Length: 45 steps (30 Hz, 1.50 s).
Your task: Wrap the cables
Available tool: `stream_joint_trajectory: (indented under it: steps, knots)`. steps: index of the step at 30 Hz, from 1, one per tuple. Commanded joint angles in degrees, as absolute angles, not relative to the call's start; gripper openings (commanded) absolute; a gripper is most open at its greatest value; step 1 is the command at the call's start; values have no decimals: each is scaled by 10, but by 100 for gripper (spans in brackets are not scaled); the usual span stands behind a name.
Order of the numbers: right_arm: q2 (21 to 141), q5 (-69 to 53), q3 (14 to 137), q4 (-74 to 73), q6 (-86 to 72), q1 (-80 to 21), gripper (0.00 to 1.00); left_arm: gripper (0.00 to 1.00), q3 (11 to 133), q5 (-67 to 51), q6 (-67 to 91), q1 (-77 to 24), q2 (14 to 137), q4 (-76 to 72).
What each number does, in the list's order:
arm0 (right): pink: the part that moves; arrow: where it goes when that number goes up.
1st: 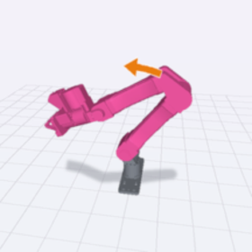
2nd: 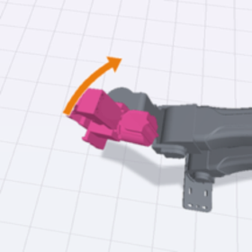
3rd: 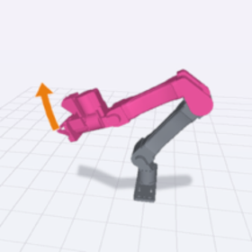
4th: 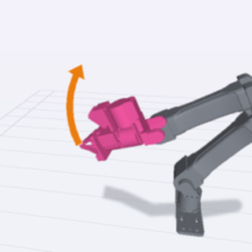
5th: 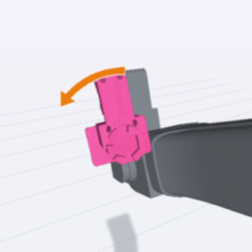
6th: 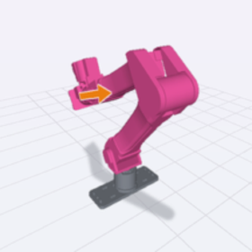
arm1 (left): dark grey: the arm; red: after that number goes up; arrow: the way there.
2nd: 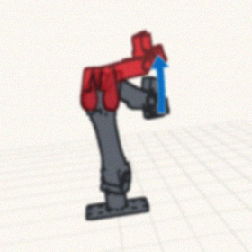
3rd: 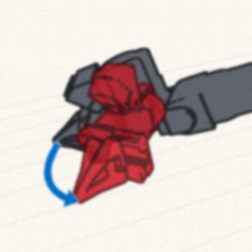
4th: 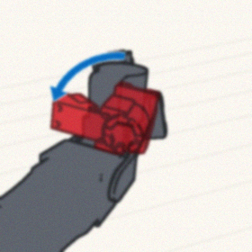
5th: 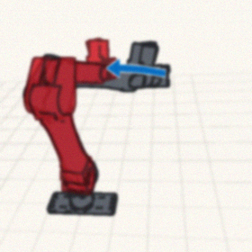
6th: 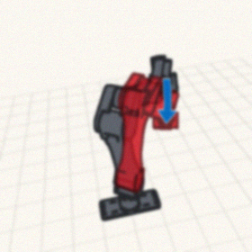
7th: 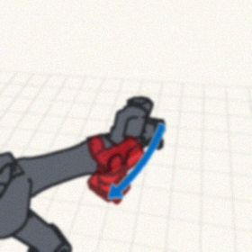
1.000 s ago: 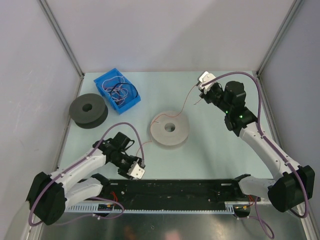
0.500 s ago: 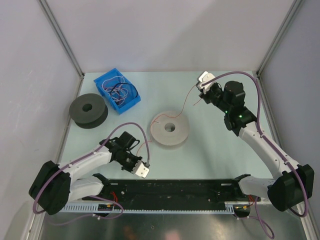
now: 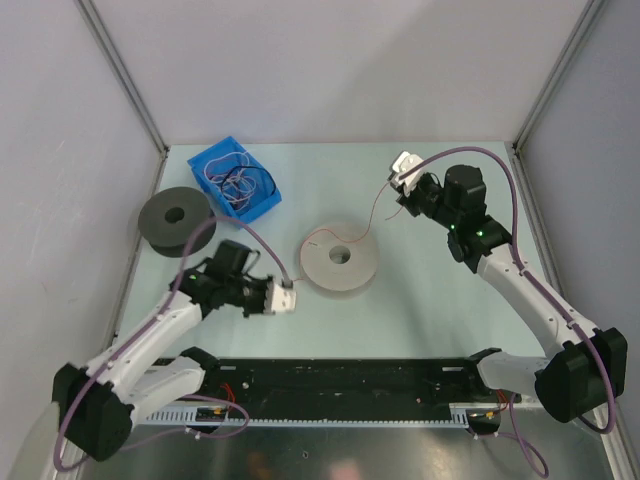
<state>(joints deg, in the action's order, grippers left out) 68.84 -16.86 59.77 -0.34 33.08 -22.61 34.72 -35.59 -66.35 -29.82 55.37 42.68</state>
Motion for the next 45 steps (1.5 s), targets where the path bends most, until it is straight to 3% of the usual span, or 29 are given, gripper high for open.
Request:
stream_joint_trajectory:
  steps: [1,8,15,16,22,25,32,37,45]
  knots:
    - [695,-213,597,-97,368,-224,0,0,470,-458,-464,-195,509,401]
    - [720,-248,598,-233,427,-246,0,0,615,-601,-222,36,515,389]
    - [769,-256,595,-337,456,-305,1,0,634,-615,-107,91,501,353]
    - [774,-264,594,-345,456,-308,6,0,629,-613,-103,92,498,350]
    - [778,-321,594,-415,469,-296,70,0,604,-603,-109,92,474,340]
    - [764,-355,595,-421,450,-242,81,0,601,-603,-114,92,469,340]
    - [797,-328,595,-383,354,-156,65,0,593,-603,-115,92,470,333]
    - [830,-289,595,-374,494,-150,59,0,591,-606,-110,92,475,329]
    - [900,-298,595,-360,792,-135,62,0,588,-612,-108,91,476,325]
